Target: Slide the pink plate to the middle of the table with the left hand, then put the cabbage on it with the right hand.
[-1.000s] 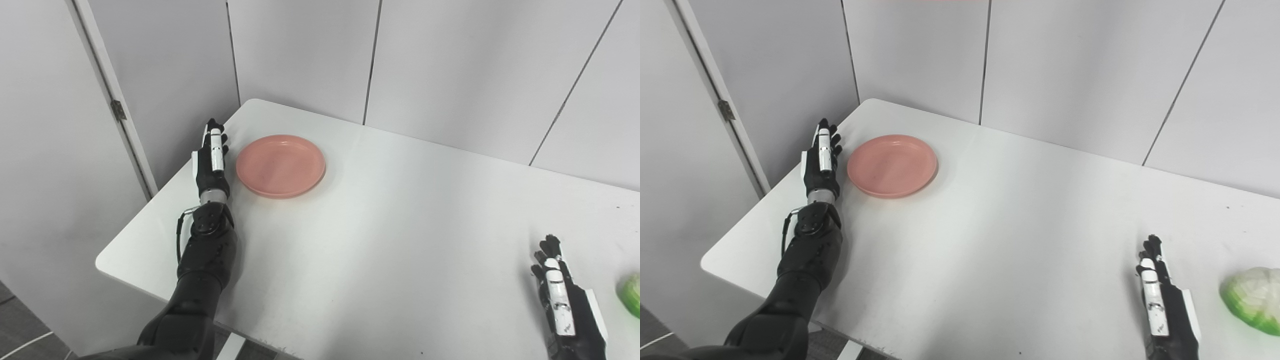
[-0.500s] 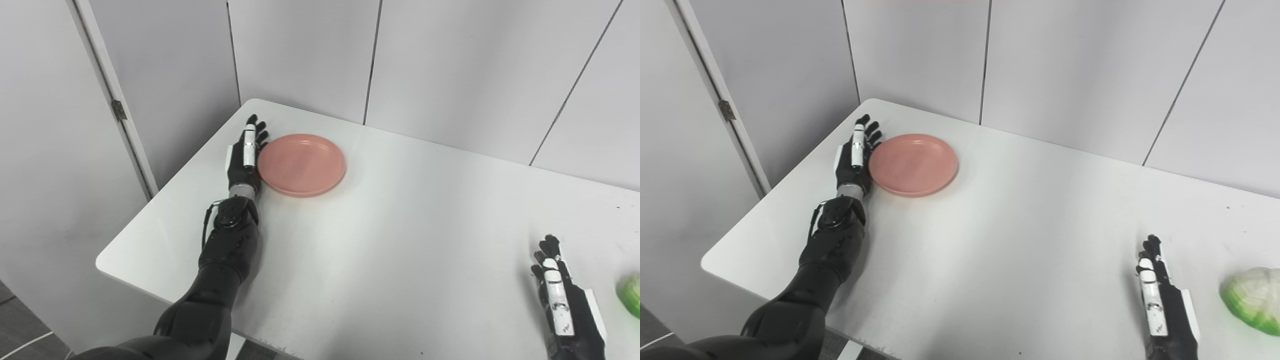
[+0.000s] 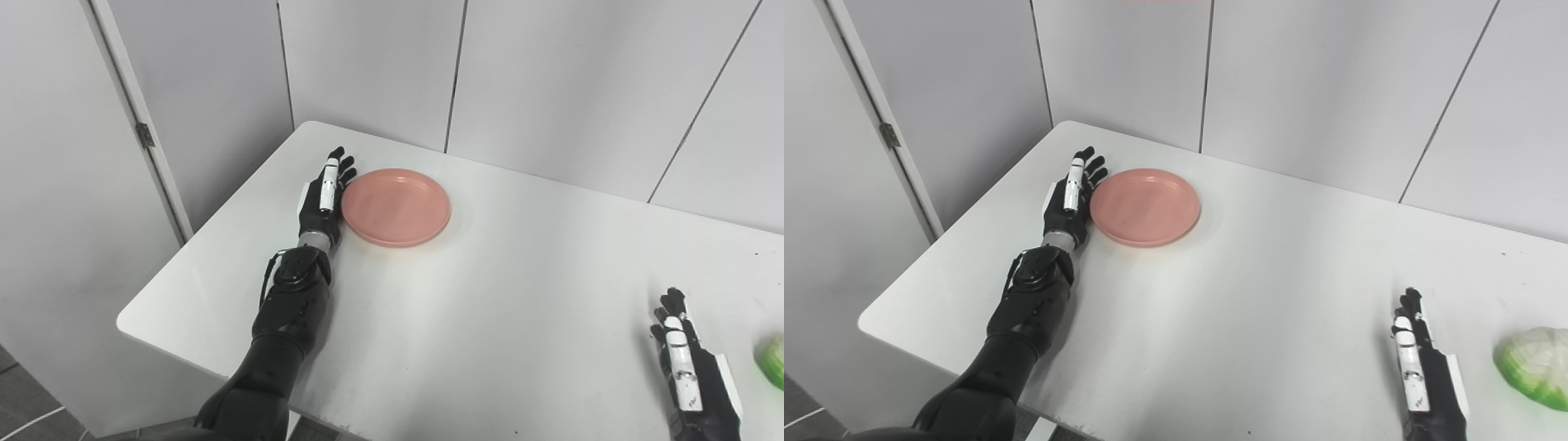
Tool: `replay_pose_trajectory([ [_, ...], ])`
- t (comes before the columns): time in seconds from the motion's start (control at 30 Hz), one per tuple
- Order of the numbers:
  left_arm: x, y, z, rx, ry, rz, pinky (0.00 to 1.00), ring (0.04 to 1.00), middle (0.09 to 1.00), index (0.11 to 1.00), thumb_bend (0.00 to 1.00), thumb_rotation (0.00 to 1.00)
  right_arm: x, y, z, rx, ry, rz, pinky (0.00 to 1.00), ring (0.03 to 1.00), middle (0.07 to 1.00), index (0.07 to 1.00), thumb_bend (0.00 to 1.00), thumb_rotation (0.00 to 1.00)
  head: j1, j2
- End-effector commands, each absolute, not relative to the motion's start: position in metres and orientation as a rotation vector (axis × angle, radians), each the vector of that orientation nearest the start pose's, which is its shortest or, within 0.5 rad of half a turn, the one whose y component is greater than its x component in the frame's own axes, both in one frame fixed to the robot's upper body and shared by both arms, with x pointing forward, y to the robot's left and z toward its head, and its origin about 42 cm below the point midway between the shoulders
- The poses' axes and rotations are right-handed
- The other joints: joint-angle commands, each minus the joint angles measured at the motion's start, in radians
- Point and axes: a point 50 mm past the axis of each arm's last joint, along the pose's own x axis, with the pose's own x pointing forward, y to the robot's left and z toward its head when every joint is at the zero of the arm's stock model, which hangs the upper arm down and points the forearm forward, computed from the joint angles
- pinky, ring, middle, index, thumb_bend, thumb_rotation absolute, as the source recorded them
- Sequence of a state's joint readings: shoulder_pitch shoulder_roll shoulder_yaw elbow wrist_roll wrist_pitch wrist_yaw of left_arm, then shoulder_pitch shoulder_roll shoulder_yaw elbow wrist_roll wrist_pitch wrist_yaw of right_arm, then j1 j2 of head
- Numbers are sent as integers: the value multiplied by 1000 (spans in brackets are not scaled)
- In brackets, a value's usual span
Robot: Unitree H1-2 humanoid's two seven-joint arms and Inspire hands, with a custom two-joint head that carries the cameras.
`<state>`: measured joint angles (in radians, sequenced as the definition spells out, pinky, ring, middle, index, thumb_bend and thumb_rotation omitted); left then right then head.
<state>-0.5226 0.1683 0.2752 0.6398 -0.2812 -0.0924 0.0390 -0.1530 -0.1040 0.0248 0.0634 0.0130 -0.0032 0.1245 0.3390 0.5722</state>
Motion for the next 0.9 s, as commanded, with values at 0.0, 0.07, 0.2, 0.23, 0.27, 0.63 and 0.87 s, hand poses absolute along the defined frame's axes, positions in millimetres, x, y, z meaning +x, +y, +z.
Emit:
replay_pose_trajectory([
  [0.0, 437, 297, 112, -239, 67, 228, 916, 911, 907, 903, 384, 1000, 328, -217, 118, -91, -67, 165, 1000, 987, 990, 989, 152, 1000, -9, 5],
  [0.07, 437, 290, 114, -215, 71, 212, 906, 900, 899, 893, 379, 1000, 327, -215, 119, -89, -66, 163, 1000, 984, 988, 987, 158, 1000, -21, 9],
  [0.2, 437, 273, 117, -207, 80, 161, 925, 912, 911, 900, 381, 1000, 326, -212, 120, -98, -70, 165, 989, 971, 978, 977, 172, 1000, -45, 17],
  [0.23, 437, 269, 117, -205, 82, 148, 936, 917, 915, 903, 384, 1000, 326, -211, 120, -97, -70, 166, 993, 972, 979, 979, 177, 1000, -57, 21],
  [0.27, 436, 265, 118, -203, 82, 136, 942, 920, 917, 907, 387, 1000, 326, -210, 120, -100, -69, 169, 994, 974, 979, 981, 177, 1000, -59, 22],
  [0.63, 431, 238, 122, -163, 93, 62, 902, 907, 909, 899, 393, 1000, 326, -201, 118, -114, -82, 175, 973, 958, 968, 968, 209, 1000, -144, 52],
  [0.87, 424, 222, 121, -134, 105, -10, 909, 917, 918, 909, 412, 1000, 326, -194, 117, -124, -82, 170, 952, 949, 962, 964, 219, 1000, -193, 68],
])
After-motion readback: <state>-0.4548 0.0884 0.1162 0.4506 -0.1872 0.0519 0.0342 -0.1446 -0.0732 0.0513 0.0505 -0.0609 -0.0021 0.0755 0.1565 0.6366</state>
